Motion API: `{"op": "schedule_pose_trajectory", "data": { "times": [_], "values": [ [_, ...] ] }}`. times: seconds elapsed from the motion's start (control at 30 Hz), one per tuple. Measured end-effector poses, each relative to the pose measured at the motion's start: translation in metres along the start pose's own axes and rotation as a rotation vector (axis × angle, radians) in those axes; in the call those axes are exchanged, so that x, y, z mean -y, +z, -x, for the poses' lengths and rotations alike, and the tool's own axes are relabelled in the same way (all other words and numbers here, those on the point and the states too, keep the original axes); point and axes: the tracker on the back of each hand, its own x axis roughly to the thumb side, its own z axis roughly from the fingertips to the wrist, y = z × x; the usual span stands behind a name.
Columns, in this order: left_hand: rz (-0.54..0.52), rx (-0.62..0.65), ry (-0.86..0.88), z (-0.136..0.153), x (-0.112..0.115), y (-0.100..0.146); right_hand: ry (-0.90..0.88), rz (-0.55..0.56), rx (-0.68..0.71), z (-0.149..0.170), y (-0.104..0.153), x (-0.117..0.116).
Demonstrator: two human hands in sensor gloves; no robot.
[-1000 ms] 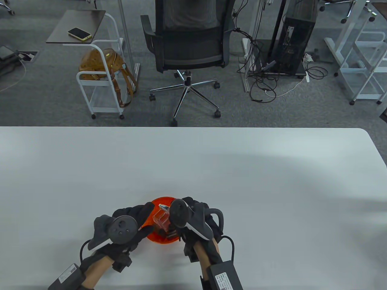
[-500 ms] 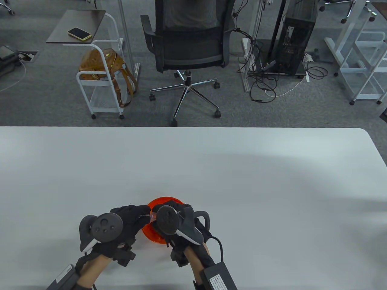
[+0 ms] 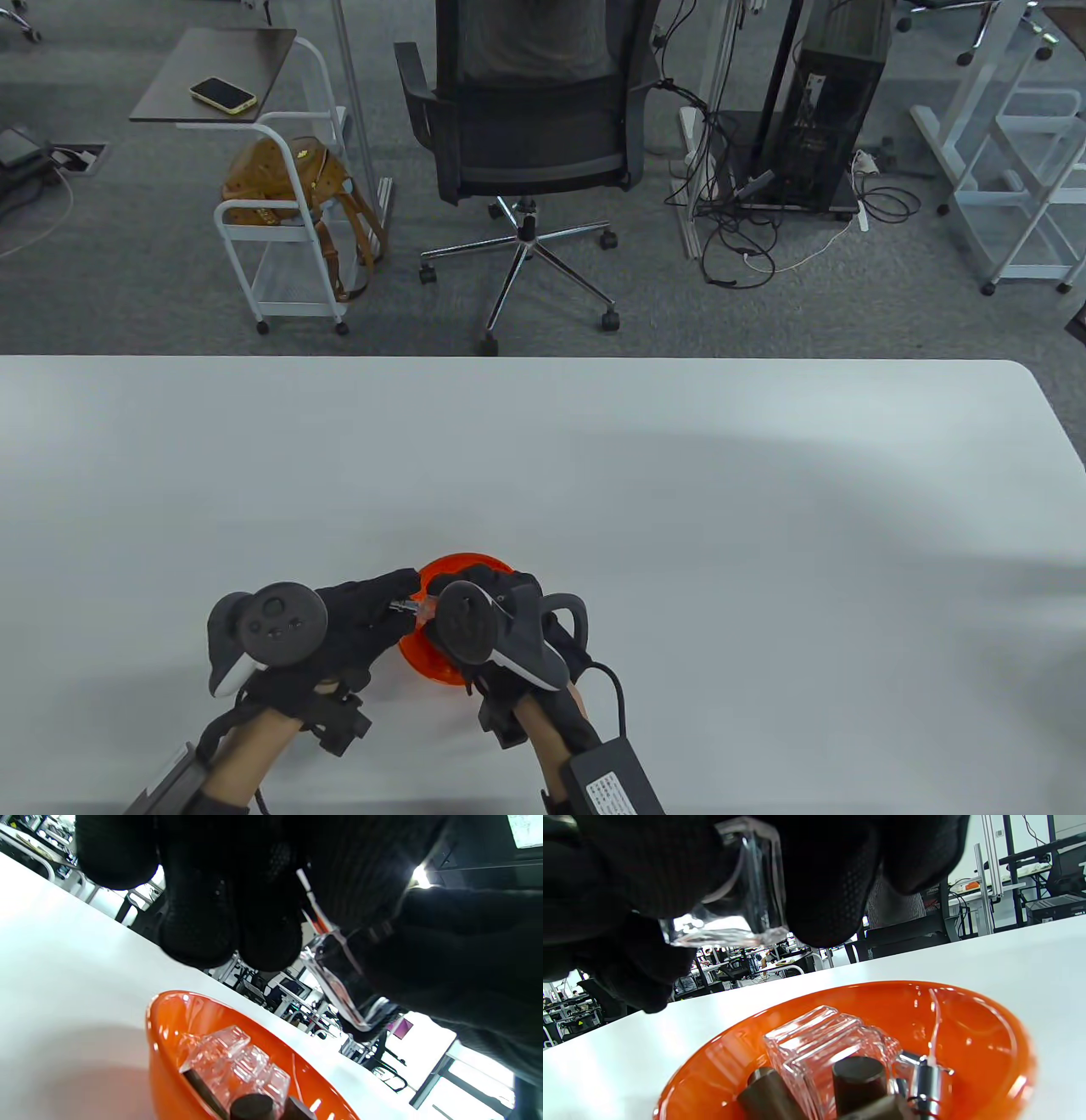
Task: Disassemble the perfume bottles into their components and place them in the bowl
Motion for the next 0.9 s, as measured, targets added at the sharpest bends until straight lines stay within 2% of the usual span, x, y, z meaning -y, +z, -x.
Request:
{"op": "schedule_pose_trajectory", "data": {
  "times": [0.07, 0.2, 0.37, 0.63, 0.73, 0.9],
  "values": [
    [-0.021, 0.002, -0.001, 0.0001, -0.0009, -0.0002, -0.039, 0.002, -0.003, -0.0006, 0.0002, 0.0014],
    [-0.049, -0.019, -0.032, 0.0004, 0.001, 0.0023, -0.005, 0.004, 0.013, -0.0024, 0.0009, 0.0027],
    [0.018, -0.013, 0.011, 0.0015, -0.0001, -0.0002, 0.002, -0.007, 0.007, -0.0011, 0.0001, -0.0005],
    [-0.012, -0.017, -0.002, 0.0037, -0.0007, 0.0016, -0.009, -0.001, 0.02, -0.0027, 0.0004, 0.0004],
    [0.044, -0.011, 0.015, 0.0024, -0.0023, 0.0007, 0.0, 0.0, 0.017, -0.0028, 0.0002, -0.0003],
    [-0.011, -0.015, -0.001, 0.0033, -0.0022, 0.0018, -0.021, 0.005, 0.025, -0.0029, 0.0009, 0.0028]
  ]
}}
